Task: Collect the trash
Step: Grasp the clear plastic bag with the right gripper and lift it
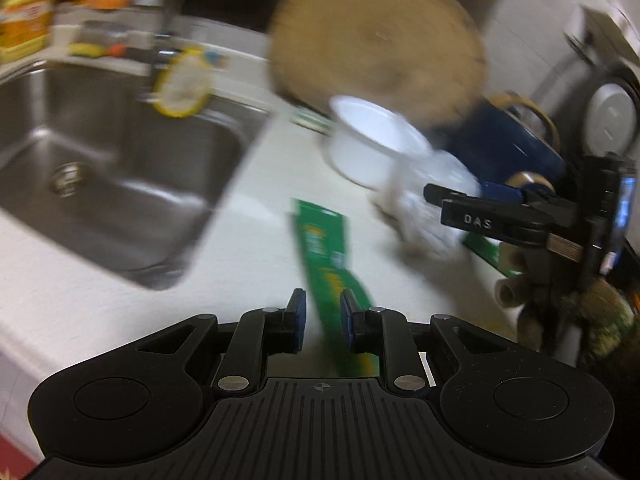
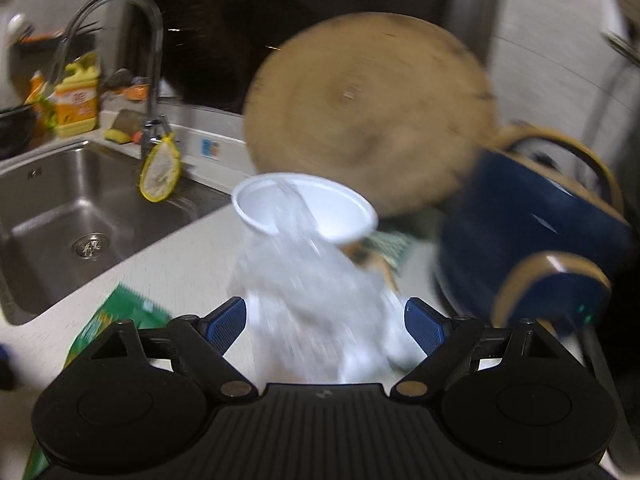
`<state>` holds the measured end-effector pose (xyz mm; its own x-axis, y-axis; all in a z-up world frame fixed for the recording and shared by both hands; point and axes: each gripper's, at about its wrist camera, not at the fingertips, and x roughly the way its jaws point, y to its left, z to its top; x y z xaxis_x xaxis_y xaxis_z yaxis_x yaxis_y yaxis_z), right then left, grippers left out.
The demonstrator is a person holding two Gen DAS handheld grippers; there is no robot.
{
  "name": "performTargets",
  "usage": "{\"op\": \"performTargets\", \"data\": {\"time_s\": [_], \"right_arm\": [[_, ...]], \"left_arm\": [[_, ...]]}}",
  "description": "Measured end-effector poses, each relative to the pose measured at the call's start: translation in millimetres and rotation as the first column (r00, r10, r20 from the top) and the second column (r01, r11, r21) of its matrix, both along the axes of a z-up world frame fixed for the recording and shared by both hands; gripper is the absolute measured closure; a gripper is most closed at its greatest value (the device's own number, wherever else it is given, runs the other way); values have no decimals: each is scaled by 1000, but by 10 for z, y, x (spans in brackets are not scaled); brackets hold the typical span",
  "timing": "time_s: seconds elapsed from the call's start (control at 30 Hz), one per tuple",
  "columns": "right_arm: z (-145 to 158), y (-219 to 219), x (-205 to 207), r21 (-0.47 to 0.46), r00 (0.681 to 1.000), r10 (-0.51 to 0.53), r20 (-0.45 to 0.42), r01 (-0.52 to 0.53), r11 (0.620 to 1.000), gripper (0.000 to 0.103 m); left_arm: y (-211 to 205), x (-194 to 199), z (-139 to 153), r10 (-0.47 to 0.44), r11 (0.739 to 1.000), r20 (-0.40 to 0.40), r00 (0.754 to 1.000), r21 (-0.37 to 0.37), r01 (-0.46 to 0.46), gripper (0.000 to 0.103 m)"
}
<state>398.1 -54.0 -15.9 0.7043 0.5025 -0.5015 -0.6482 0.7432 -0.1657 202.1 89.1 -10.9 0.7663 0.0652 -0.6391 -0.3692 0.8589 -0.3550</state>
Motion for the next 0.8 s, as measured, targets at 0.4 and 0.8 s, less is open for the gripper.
{"op": "performTargets", "data": {"time_s": [0.4,0.8], "right_arm": [[121,65,-286,91,988,10,-154,4,996,84],[168,-574,-1464,149,969,-96,-227,132,980,86]], "left_arm": [[220,-377,-99,24,998,-22,999,-54,-25,82],[-75,-164,15,-269,960,77,960,-65,274,82]]}}
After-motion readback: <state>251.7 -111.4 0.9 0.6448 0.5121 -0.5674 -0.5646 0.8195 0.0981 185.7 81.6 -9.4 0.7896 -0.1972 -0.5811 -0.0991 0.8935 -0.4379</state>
